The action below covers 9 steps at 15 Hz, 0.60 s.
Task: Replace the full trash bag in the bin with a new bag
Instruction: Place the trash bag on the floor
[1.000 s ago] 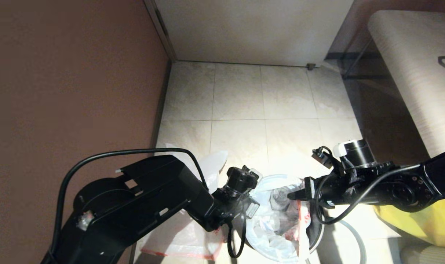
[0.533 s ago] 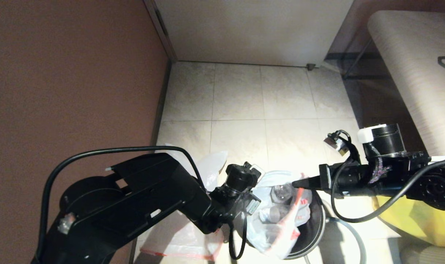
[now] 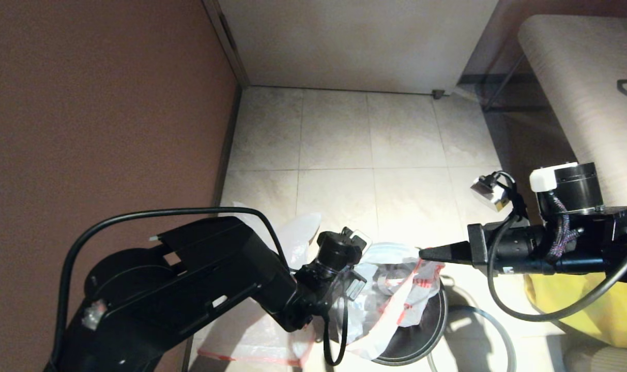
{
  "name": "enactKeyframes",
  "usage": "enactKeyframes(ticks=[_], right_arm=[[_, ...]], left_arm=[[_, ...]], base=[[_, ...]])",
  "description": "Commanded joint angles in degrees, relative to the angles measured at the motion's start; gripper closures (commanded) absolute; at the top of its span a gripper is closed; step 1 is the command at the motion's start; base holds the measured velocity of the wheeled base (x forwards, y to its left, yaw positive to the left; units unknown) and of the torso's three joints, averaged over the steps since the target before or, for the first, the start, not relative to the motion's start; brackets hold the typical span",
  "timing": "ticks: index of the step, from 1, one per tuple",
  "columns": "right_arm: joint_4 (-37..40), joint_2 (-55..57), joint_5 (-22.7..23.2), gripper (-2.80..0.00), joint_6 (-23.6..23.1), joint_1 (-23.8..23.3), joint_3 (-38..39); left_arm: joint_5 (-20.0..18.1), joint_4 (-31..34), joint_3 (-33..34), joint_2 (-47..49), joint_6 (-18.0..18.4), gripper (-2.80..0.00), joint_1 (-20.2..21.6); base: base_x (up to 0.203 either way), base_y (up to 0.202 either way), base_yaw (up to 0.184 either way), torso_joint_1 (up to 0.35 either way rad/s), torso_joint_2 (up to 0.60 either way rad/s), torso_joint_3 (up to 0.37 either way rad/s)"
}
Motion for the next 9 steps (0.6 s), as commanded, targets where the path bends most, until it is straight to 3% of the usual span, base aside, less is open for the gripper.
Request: enactKeyframes(ticks=[1,7,8,9], right_arm=[[0.0,-0.5,0.2,0.00,0.2,-0.6,0.8],[-0.5,2.8,-4.4,0.00,0.3,-4.2,4.9],[-0.6,3.7,-5.2,-2.80,0.6,-4.0,4.4],[-0.9,4.6,-6.1,-2.80,2.0,-3.8,3.8]], left_arm=[[0.1,-0.8,0.4,0.8,0.0,0.00,0.1],[0.1,-6.6,2.2,3.5,-0.2,0.00,0.1],[0.1,-8.8,2.6,4.2,-0.2,0.00,0.0],[0.1,-10.7,3.1,4.6,-0.1,0.00,0.0]], base=[[0.000,0.000,0.000,0.000,0.00,0.000],[0.000,0.000,0.000,0.000,0.00,0.000],[0.000,0.000,0.000,0.000,0.00,0.000],[0.000,0.000,0.000,0.000,0.00,0.000]])
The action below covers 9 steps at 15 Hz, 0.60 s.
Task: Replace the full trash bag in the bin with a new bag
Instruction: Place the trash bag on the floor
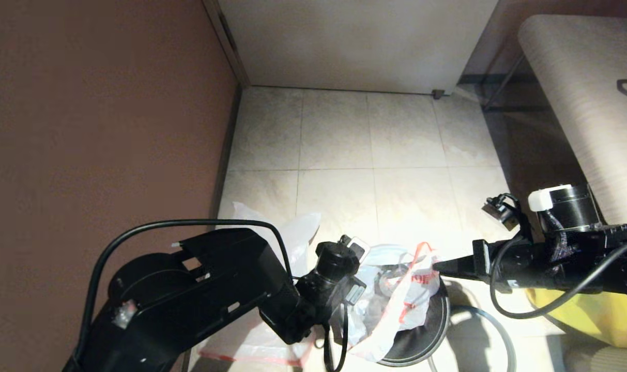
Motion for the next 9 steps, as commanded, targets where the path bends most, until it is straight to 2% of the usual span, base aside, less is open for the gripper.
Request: enactKeyframes(ticks=[1,3,7,9], right_arm=[[-1.0,2.3,-0.6,-2.80,1.5,0.2,-0.6],[-3.0,3.7,-1.0,-2.80,1.9,1.4,-0.9],[-3.8,7.5,-5.3,-2.80,4.0,3.2,-3.2],[-4.6,6.8,-4.9,-2.80,7.1,3.2,-3.8]], left_arm=[[0.1,-2.5,1.2,1.1,0.2,0.00,-0.1],[0.1,-2.8,1.8,1.1,-0.1,0.00,0.2],[-0.1,-7.4,4.1,1.2,0.0,0.00,0.2],[-0.2,-7.5,4.1,1.2,-0.2,0.00,0.2]], base=[[0.000,0.000,0.000,0.000,0.00,0.000],[0.000,0.000,0.000,0.000,0.00,0.000],[0.000,0.000,0.000,0.000,0.00,0.000],[0.000,0.000,0.000,0.000,0.00,0.000]])
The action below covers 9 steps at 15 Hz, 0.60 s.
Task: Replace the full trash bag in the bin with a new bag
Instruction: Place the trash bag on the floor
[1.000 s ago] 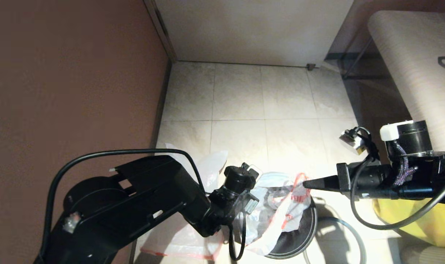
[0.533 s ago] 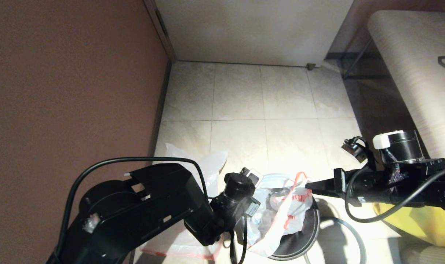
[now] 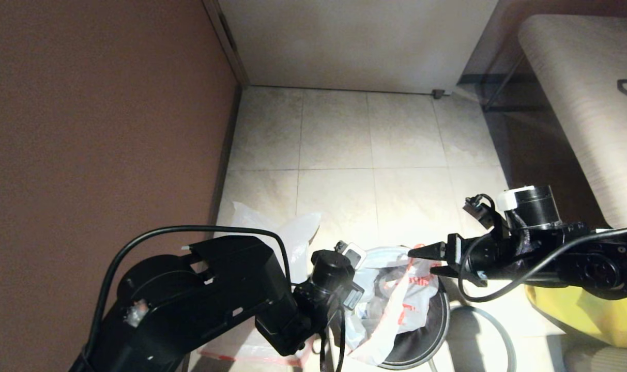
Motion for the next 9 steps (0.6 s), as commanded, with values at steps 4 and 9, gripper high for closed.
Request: enactKeyframes(ticks=[4,9], right_arm=[[-3.2,0.1,3.9,-2.80,2.9,0.4,-1.5],[-3.2,2.9,4.0,-2.80,3.5,0.4,-4.2]], left_arm=[[0.0,-0.4,0.1,0.1,0.0,0.00,-0.4],[-0.1,-1.4,-0.1,0.1,0.0,0.00,-0.6]], base=[[0.000,0.000,0.000,0.000,0.00,0.000],[0.000,0.000,0.000,0.000,0.00,0.000]])
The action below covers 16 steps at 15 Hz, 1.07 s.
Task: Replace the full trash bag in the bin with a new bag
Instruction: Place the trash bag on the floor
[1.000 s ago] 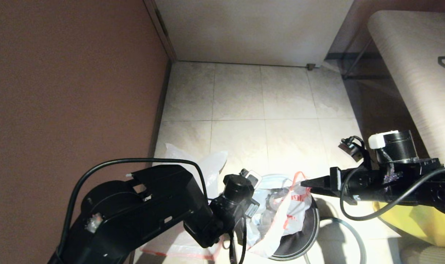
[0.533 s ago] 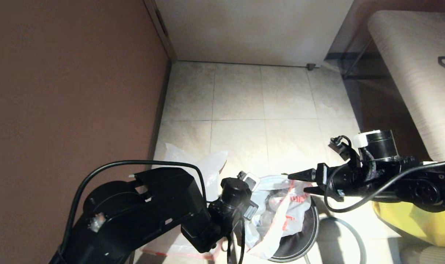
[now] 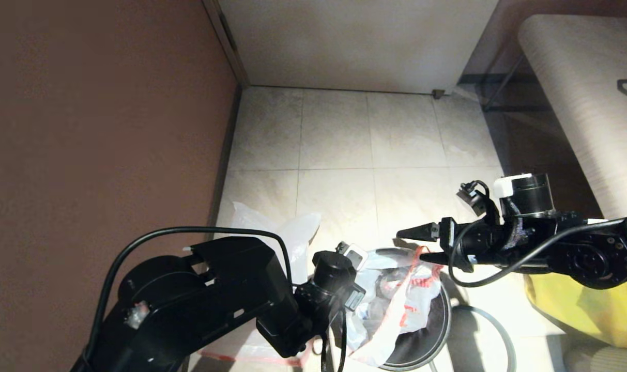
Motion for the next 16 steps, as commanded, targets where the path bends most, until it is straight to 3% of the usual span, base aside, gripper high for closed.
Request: enactKeyframes(ticks=[1,8,10,13,16], right_arm=[[-0.1,2.3,0.1,-2.80,0.4,-0.1,-1.3],[-1.9,4.4,-0.3,-2.80,2.8,-0.2,-4.8],[-2.2,5.4,-0.8,-2.80,3.8,0.0,-6.1],[-2.0,5.0,-1.0,-2.80,3.6,-0.3,-5.3],[-2.1,1.8,-2.3,-2.80,3.6,-0.5,-1.8]], left_arm=[[0.2,-2.6,0.0,0.5,0.3,0.00,-0.3],[0.4,-4.8,1.0,0.9,0.5,0.00,-1.2],[0.4,-4.8,1.0,0.9,0.5,0.00,1.4],[0.6,-5.7,1.0,0.9,0.7,0.00,-1.6],[1.0,-11.0,1.7,2.6,4.1,0.00,-1.5]], base=[[0.000,0.000,0.000,0.000,0.00,0.000],[0.000,0.000,0.000,0.000,0.00,0.000],[0.000,0.000,0.000,0.000,0.00,0.000],[0.000,0.000,0.000,0.000,0.00,0.000],[0.000,0.000,0.000,0.000,0.00,0.000]])
